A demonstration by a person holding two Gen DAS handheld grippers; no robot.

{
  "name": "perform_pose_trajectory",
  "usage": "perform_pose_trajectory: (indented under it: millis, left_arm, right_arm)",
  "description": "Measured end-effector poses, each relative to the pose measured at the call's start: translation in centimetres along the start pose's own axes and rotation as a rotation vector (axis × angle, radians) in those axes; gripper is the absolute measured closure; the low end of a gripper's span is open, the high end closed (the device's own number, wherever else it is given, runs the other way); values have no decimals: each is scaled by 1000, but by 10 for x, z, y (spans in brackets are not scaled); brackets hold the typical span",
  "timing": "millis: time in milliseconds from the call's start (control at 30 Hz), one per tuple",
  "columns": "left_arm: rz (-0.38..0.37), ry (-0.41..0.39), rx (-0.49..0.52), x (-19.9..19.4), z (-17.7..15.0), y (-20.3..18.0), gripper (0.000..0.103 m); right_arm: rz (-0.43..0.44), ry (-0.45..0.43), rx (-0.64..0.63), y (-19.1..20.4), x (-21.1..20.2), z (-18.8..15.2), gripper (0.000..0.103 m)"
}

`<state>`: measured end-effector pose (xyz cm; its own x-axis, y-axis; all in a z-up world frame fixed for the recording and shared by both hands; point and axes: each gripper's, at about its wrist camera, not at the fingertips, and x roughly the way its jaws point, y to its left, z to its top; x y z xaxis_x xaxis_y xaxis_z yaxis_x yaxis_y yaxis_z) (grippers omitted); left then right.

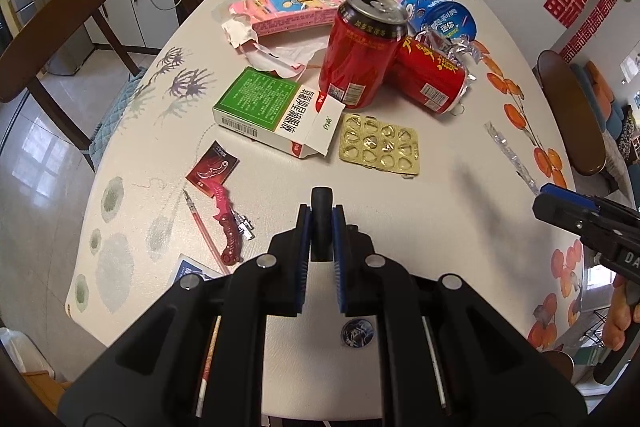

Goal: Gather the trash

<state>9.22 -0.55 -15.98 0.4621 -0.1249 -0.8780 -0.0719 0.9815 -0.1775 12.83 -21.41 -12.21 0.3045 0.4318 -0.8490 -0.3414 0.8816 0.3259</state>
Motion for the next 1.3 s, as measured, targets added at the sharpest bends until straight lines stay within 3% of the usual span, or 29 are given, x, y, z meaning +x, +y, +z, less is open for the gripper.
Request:
perform_pose_trajectory:
  millis: [200, 233, 267, 367, 533, 700, 767, 1067, 1300]
  left_arm:
    - [16, -29, -10, -18, 0, 15, 94]
    - [23, -35, -13, -23, 0, 19, 94]
    - [28, -41, -18, -27, 0, 24, 94]
    - [40, -64, -37, -41, -3, 40, 94]
    - [64, -86, -69, -55, -8, 71, 94]
    - [94, -69, -53, -56, -15, 89, 94]
    - [70, -62, -56, -54, -13, 89, 94]
    - [-9, -33, -10, -38, -18, 63, 94]
    - [-28, 16, 19, -24, -26, 54, 94]
  right_arm:
    - [28, -4, -39, 25, -7, 2, 69]
    - [36, -4, -51, 32, -8, 3, 89]
    - [38, -6, -58, 38, -8, 4, 92]
    - [72, -4, -96, 61, -6, 6, 95]
    - [53, -6, -110, 77, 5, 7, 100]
    - [19, -3, -89, 74, 13, 12, 100]
    - [31, 21, -78, 73, 17, 10, 101]
    - [-43, 171, -90, 60, 49, -39, 101]
    - [12, 185, -71, 81, 78, -40, 93]
